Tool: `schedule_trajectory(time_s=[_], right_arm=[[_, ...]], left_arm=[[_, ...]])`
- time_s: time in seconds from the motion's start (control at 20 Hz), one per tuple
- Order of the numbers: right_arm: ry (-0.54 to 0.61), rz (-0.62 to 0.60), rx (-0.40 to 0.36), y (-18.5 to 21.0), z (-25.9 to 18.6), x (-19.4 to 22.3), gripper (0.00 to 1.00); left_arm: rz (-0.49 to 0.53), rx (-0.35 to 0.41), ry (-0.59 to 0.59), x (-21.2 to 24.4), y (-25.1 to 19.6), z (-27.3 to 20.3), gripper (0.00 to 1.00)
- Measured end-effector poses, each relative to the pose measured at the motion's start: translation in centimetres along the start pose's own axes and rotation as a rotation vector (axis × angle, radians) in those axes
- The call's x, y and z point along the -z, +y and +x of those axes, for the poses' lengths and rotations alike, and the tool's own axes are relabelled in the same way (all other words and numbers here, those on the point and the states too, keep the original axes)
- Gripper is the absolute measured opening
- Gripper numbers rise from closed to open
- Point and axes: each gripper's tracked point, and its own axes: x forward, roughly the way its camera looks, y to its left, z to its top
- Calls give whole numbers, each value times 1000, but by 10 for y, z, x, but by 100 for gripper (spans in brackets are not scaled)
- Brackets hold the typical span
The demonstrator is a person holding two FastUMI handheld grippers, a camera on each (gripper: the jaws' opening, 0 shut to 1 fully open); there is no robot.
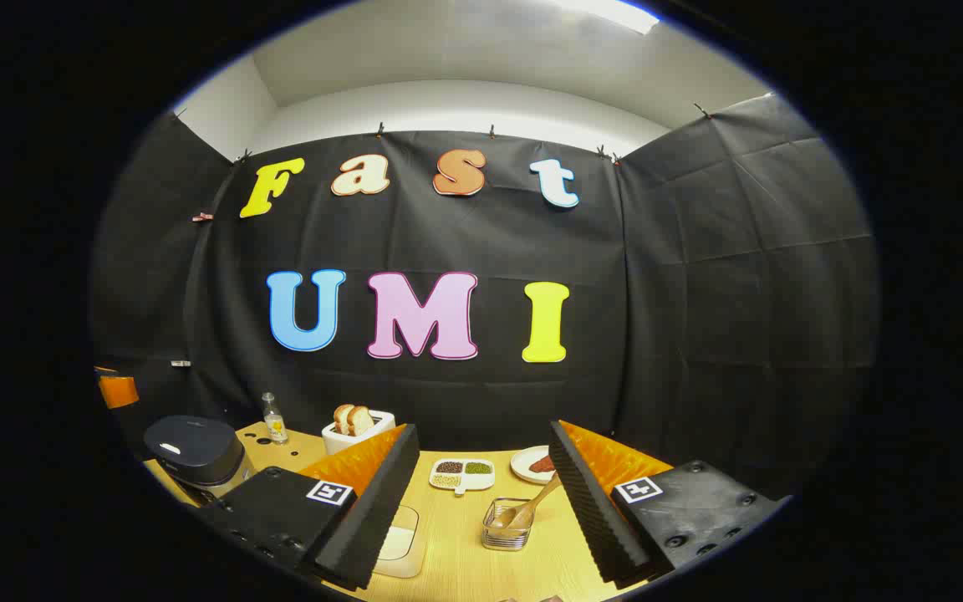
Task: Close the left gripper, press the button to open the rice cooker; take a wooden spoon from the chopstick holder with the right hand, scoop a spoonful of rice and pour it into the rice cooker, then put the wooden spoon back into the chopstick holder.
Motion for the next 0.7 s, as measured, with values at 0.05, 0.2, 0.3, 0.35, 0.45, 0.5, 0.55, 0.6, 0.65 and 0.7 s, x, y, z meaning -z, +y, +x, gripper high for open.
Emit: schedule_trajectory(time_s=[0.05, 0.2, 0.3, 0.35, 0.45, 0.5, 0.55, 0.6, 0.65, 0.7], right_arm=[[3, 0, -1, 0, 0, 2, 98], [13, 0, -3, -1, 0, 6, 98], [10, -6, 0, -4, -1, 7, 98], [10, -5, 0, -4, -1, 8, 98], [12, -1, -1, -4, -2, 9, 98], [14, -3, -1, -5, -2, 10, 98], [17, -3, -2, -5, -1, 12, 98], [20, -2, -4, -5, -3, 13, 98], [22, -2, -5, -6, -2, 14, 98], [24, -3, -4, -7, -1, 14, 98]], left_arm=[[11, -7, 1, 1, 2, 0, 95], [55, -24, -2, 1, 5, -1, 96], [74, -25, 4, 3, 5, -1, 96], [81, -25, 7, 3, 4, -1, 95], [96, -29, 10, 5, 4, -1, 95], [102, -30, 13, 7, 4, -2, 95], [104, -31, 18, 8, 4, -3, 95], [102, -35, 23, 11, 5, -3, 95], [100, -38, 26, 11, 5, -4, 95], [101, -42, 28, 12, 5, -4, 95]])
